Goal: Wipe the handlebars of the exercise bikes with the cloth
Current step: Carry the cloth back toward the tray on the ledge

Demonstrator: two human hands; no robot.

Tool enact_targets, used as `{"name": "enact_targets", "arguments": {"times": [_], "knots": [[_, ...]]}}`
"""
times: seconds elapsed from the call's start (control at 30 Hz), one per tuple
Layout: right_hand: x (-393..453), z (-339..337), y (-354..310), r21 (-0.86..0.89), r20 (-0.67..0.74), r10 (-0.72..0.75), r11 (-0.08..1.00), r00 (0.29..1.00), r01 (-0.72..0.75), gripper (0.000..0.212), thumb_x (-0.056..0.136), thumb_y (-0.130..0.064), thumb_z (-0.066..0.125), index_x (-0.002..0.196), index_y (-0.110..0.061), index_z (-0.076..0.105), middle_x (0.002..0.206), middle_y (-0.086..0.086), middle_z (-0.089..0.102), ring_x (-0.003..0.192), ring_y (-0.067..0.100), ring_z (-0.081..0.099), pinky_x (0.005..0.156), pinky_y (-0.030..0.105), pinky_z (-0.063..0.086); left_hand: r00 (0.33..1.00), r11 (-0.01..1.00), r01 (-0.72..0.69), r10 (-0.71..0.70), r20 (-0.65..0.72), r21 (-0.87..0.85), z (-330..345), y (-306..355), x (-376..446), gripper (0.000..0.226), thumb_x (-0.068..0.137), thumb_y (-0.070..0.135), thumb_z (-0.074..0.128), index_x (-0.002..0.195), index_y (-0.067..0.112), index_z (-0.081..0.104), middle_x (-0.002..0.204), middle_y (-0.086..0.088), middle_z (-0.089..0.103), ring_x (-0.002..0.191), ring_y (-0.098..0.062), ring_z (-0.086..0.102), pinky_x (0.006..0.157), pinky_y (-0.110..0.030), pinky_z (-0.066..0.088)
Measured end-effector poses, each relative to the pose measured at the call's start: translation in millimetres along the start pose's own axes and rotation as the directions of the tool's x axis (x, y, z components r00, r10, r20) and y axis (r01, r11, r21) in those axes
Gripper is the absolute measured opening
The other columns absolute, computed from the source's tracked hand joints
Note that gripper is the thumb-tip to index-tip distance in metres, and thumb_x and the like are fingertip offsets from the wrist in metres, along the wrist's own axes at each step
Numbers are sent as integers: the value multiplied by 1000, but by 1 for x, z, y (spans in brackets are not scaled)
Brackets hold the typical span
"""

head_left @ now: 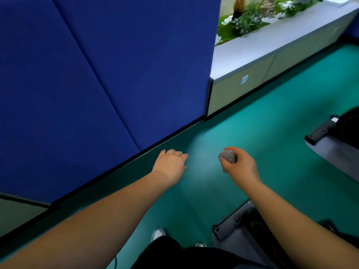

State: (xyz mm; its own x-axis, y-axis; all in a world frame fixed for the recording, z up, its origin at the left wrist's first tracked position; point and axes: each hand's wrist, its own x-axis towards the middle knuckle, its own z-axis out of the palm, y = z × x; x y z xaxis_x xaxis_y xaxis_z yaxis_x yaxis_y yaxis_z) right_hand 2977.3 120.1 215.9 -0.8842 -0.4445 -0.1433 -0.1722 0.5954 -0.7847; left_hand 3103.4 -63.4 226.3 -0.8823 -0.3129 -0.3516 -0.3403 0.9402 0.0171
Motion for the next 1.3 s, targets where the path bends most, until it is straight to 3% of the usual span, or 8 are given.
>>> {"name": "enact_targets", "arguments": {"times": [0.1,0.2,0.4,0.57,0.87,1.07,1.3], "knots": [[21,4,4,-53,-79,17,998,997,-21,31,84,-24,69,114,-17,62,103,1,59,86,18,55,74,25,40,997,996,-78,78,5,49,-10,-12,41,46,100,32,41,144,19,35,146,-4,41,136,-25,32,116,-44,19],[49,10,6,-80,-165,59,994,985,-73,23,82,-20,69,104,-14,65,102,4,59,91,22,54,75,26,37,985,980,-170,168,34,99,-22,-28,84,43,100,31,41,141,17,38,143,-4,43,134,-25,33,116,-45,19],[99,20,-10,-25,-289,205,975,935,-222,17,75,-16,73,89,-17,64,92,8,64,77,22,57,65,24,38,933,917,-360,358,41,170,-50,-53,159,42,101,31,38,141,18,37,144,-4,41,135,-24,31,116,-44,18],[131,21,-18,2,-363,309,944,879,-331,27,73,-21,76,96,-18,63,97,9,63,83,23,56,68,24,36,884,862,-464,464,47,205,-68,-60,213,52,101,35,36,150,22,21,155,-2,28,143,-25,20,118,-45,13],[207,-24,2,-15,-442,386,899,809,-437,25,76,-20,71,98,-17,63,93,6,66,83,25,62,69,27,45,819,792,-569,569,67,222,-96,-22,330,60,101,40,37,152,20,13,158,-2,21,145,-25,16,118,-47,12],[289,-72,34,0,-432,412,890,802,-457,24,76,-23,71,98,-21,62,93,5,66,80,25,64,75,37,54,822,792,-564,567,63,232,-124,25,422,60,101,41,35,152,19,12,159,-2,19,146,-23,15,118,-46,12],[380,-136,55,-16,-410,392,900,823,-436,21,78,-22,70,98,-20,61,92,5,64,80,24,63,70,31,51,813,784,-565,581,15,258,-166,73,520,59,101,42,35,152,20,15,158,0,22,145,-23,16,118,-44,14]]}}
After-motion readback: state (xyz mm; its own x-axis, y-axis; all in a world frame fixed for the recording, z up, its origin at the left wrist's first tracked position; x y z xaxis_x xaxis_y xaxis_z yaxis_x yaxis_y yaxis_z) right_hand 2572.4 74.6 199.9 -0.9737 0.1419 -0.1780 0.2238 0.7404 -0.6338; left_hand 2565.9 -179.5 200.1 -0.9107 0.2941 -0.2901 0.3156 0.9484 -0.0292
